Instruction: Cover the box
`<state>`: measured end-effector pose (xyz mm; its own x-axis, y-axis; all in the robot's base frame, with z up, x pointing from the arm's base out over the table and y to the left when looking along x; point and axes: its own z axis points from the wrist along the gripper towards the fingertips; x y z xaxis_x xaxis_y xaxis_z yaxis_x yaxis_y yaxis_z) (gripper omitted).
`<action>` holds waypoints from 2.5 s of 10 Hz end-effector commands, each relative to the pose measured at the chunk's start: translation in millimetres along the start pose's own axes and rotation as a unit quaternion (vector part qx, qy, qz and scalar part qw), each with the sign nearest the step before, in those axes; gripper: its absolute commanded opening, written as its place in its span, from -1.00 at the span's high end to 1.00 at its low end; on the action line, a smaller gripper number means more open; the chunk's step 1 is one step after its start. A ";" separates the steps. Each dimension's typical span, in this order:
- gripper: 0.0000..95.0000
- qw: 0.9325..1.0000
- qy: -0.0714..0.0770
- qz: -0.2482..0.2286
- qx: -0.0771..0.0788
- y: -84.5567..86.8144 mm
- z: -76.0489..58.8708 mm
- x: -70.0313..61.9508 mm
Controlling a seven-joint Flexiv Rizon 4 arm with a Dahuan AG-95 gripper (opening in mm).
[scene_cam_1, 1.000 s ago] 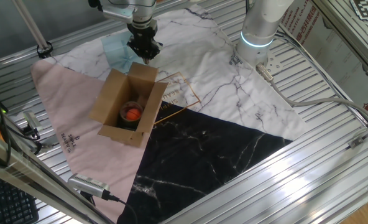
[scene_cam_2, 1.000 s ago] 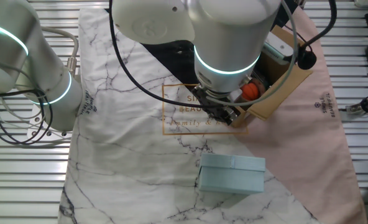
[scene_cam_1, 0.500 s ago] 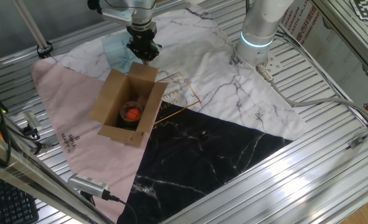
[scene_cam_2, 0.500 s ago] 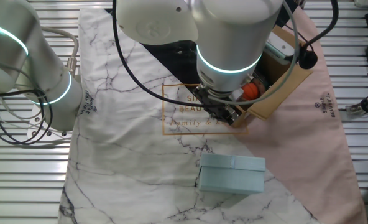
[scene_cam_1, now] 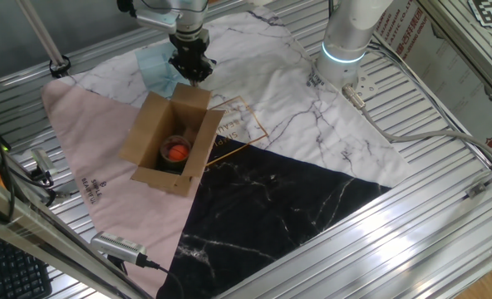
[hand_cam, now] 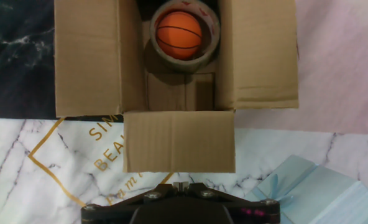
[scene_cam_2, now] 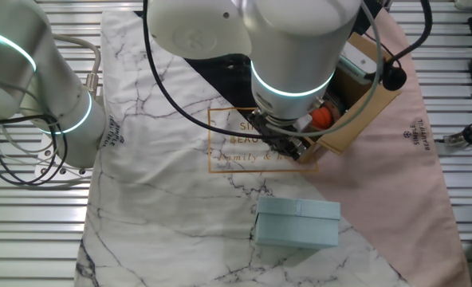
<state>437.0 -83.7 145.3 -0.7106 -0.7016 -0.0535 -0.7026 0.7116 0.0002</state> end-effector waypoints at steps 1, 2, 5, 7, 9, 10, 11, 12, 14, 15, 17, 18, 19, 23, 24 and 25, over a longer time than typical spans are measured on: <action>1.00 1.000 -0.001 0.001 -0.001 0.0 -1.1 -1.1; 1.00 1.000 -0.002 0.001 0.000 0.0 -1.1 -1.8; 1.00 1.000 -0.007 0.003 -0.001 -0.6 -2.5 -5.6; 1.00 1.000 -0.010 0.005 -0.003 -0.2 -4.9 -7.5; 1.00 1.000 -0.010 0.005 -0.004 -0.9 -7.8 -9.4; 1.00 1.000 -0.009 0.006 -0.005 -1.1 -8.5 -10.0; 1.00 1.000 -0.009 0.006 -0.004 -2.0 -10.1 -12.4; 1.00 1.000 -0.010 0.006 -0.004 -2.6 -10.9 -14.4; 1.00 1.000 -0.009 0.008 -0.005 -2.9 -12.2 -19.0; 1.00 1.000 -0.008 0.009 -0.005 -2.7 -12.5 -20.4; 1.00 1.000 -0.005 0.010 -0.005 -2.5 -15.2 -23.7; 1.00 1.000 -0.003 0.012 -0.007 -3.2 -18.8 -27.6; 1.00 1.000 -0.003 0.012 -0.008 -4.0 -20.1 -30.1; 1.00 1.000 0.000 0.012 -0.010 -7.3 -23.4 -38.8; 1.00 1.000 0.000 0.013 -0.011 -7.4 -23.9 -41.1; 1.00 1.000 0.001 0.013 -0.010 -7.1 -24.8 -43.3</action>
<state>472.8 -58.0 172.9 -0.7294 -0.6822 -0.0513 -0.6837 0.7294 0.0218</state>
